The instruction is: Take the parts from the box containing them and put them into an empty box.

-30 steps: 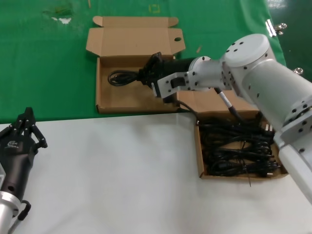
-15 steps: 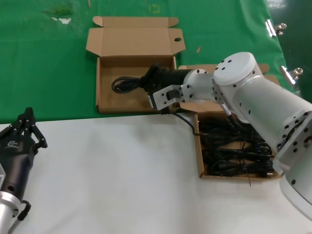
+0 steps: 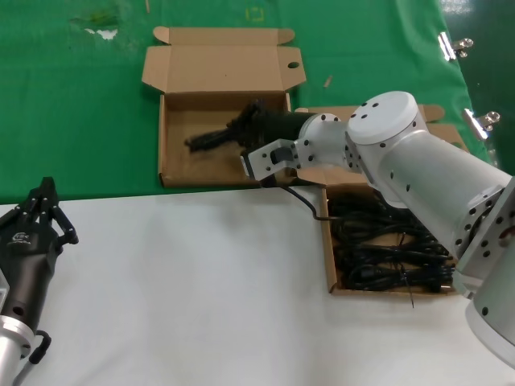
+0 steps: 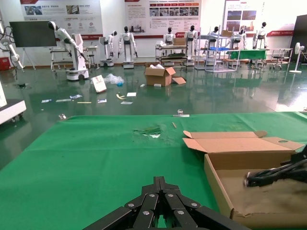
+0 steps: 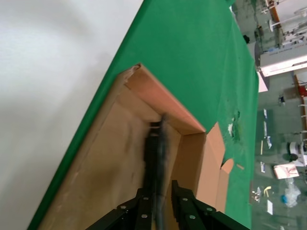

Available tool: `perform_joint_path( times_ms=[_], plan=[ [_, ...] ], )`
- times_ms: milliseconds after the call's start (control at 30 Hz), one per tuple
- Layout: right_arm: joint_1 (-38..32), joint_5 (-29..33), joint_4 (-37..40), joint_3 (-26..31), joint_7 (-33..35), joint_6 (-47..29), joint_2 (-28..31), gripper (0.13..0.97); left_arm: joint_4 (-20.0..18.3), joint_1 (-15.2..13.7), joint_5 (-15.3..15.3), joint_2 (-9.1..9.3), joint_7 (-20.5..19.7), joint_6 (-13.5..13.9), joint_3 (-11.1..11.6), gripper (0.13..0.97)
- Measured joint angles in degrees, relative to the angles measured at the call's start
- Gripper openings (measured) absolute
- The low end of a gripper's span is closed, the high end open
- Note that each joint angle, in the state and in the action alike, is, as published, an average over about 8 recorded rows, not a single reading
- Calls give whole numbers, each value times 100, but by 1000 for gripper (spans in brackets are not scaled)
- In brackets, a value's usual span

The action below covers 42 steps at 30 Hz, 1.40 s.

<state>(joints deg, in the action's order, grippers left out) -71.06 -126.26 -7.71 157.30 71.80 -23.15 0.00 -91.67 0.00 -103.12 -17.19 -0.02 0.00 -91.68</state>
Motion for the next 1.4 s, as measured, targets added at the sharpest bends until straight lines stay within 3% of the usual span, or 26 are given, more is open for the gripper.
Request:
perform_joint_path(
  times_ms=[267, 567, 833, 1200, 1400],
  plan=[
    [-16, -193, -125, 37, 124, 59, 0, 217, 0, 0, 0, 0, 0, 0, 0, 140],
    [-73, -267, -164, 42, 173, 15, 0, 328, 0, 0, 0, 0, 0, 0, 0, 140],
    [-187, -491, -1, -86, 313, -263, 0, 505, 0, 0, 0, 0, 0, 0, 0, 140],
    [-319, -199, 470, -1466, 819, -927, 101, 734, 0, 0, 0, 0, 0, 0, 0, 140],
    [-201, 123, 208, -2257, 762, -1211, 473, 845, 0, 0, 0, 0, 0, 0, 0, 140]
  ],
)
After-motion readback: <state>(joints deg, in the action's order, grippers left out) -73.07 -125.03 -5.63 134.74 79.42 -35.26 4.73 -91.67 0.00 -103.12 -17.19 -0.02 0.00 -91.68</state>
